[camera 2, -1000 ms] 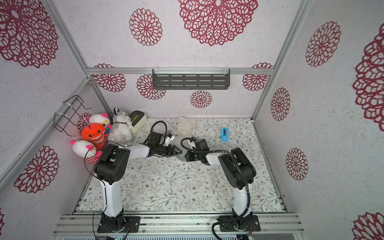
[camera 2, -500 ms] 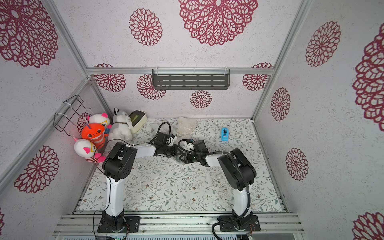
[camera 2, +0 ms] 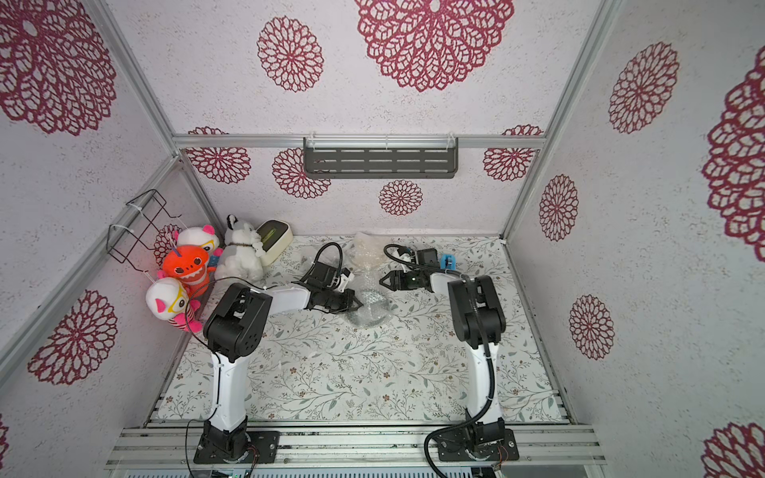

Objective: Wrap dinner plates in bubble wrap
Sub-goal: Wrap the plate in the bubble wrap.

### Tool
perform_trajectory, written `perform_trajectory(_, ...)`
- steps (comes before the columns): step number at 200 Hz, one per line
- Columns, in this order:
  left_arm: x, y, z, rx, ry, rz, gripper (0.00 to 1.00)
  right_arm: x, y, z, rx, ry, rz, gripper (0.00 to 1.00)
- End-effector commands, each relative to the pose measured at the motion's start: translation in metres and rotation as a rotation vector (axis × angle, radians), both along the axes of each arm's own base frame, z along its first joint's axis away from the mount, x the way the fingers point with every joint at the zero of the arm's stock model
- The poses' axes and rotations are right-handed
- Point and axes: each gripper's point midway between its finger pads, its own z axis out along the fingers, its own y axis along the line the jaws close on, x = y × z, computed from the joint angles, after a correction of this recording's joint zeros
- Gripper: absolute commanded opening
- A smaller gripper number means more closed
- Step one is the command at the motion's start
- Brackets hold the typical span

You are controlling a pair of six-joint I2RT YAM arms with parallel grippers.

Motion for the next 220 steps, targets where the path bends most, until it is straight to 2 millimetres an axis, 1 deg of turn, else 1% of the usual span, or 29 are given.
perform_trajectory(1, -0.025, 0.018, -0.032, 0.095, 0.113, -0.016, 0.04, -0.024, 0.039, 0.013, 0.115, 0.04, 0.209, 0.62)
perform_trajectory(9, -0.027, 0.018, -0.032, 0.094, 0.115, -0.02, 0.05, -0.021, 0.046, 0.013, 0.12, 0.036, 0.219, 0.6)
perform_trajectory(13, -0.027, 0.019, -0.032, 0.095, 0.117, -0.019, 0.05, -0.02, 0.048, 0.013, 0.121, 0.03, 0.222, 0.57)
perform_trajectory(16, -0.028, 0.02, -0.032, 0.097, 0.118, -0.019, 0.05, -0.019, 0.05, 0.014, 0.122, 0.023, 0.222, 0.53)
perform_trajectory(22, -0.029, 0.021, -0.032, 0.098, 0.12, -0.018, 0.05, -0.018, 0.053, 0.017, 0.122, 0.008, 0.22, 0.42)
perform_trajectory(33, -0.031, 0.025, -0.033, 0.106, 0.128, -0.011, 0.06, -0.012, 0.052, 0.027, 0.103, -0.061, 0.186, 0.23)
perform_trajectory(40, -0.033, 0.028, -0.034, 0.11, 0.134, -0.005, 0.06, -0.008, 0.048, 0.037, 0.092, -0.125, 0.158, 0.15)
perform_trajectory(48, -0.036, 0.032, -0.036, 0.12, 0.143, 0.007, 0.06, -0.002, 0.043, 0.049, 0.056, -0.209, 0.12, 0.08)
perform_trajectory(58, -0.039, 0.037, -0.041, 0.131, 0.163, 0.021, 0.06, -0.005, 0.039, 0.062, 0.005, -0.322, 0.135, 0.0)
perform_trajectory(64, -0.042, 0.039, -0.044, 0.135, 0.177, 0.028, 0.06, -0.007, 0.036, 0.065, -0.055, -0.391, 0.147, 0.0)
perform_trajectory(73, -0.046, 0.042, -0.049, 0.144, 0.196, 0.041, 0.05, -0.013, 0.034, 0.063, -0.167, -0.488, 0.187, 0.0)
perform_trajectory(96, -0.056, 0.046, -0.059, 0.149, 0.246, 0.073, 0.03, -0.033, 0.027, 0.042, -0.474, -0.662, 0.346, 0.0)
perform_trajectory(109, -0.061, 0.049, -0.064, 0.152, 0.266, 0.093, 0.03, -0.046, 0.023, 0.034, -0.597, -0.829, 0.447, 0.0)
perform_trajectory(125, -0.066, 0.051, -0.07, 0.15, 0.288, 0.115, 0.03, -0.057, 0.024, 0.033, -0.712, -1.065, 0.516, 0.0)
perform_trajectory(127, -0.066, 0.05, -0.07, 0.149, 0.289, 0.118, 0.03, -0.057, 0.026, 0.037, -0.728, -1.106, 0.526, 0.0)
perform_trajectory(145, -0.071, 0.05, -0.075, 0.139, 0.309, 0.139, 0.03, -0.071, 0.03, 0.036, -0.809, -1.268, 0.572, 0.0)
perform_trajectory(161, -0.073, 0.05, -0.077, 0.126, 0.32, 0.162, 0.07, -0.082, 0.03, 0.037, -0.862, -1.404, 0.585, 0.0)
perform_trajectory(164, -0.073, 0.049, -0.076, 0.12, 0.318, 0.165, 0.07, -0.084, 0.031, 0.039, -0.87, -1.442, 0.586, 0.0)
perform_trajectory(176, -0.072, 0.048, -0.075, 0.108, 0.318, 0.176, 0.1, -0.098, 0.03, 0.03, -0.927, -1.553, 0.666, 0.0)
perform_trajectory(184, -0.07, 0.047, -0.073, 0.101, 0.312, 0.177, 0.11, -0.107, 0.03, 0.019, -0.97, -1.608, 0.739, 0.0)
perform_trajectory(195, -0.067, 0.045, -0.068, 0.086, 0.305, 0.173, 0.13, -0.122, 0.032, 0.004, -0.998, -1.642, 0.829, 0.0)
perform_trajectory(207, -0.061, 0.04, -0.052, 0.038, 0.28, 0.161, 0.17, -0.135, 0.029, -0.014, -1.004, -1.621, 0.919, 0.0)
perform_trajectory(220, -0.052, 0.042, -0.028, -0.006, 0.239, 0.168, 0.22, -0.144, 0.027, -0.027, -0.999, -1.599, 0.959, 0.0)
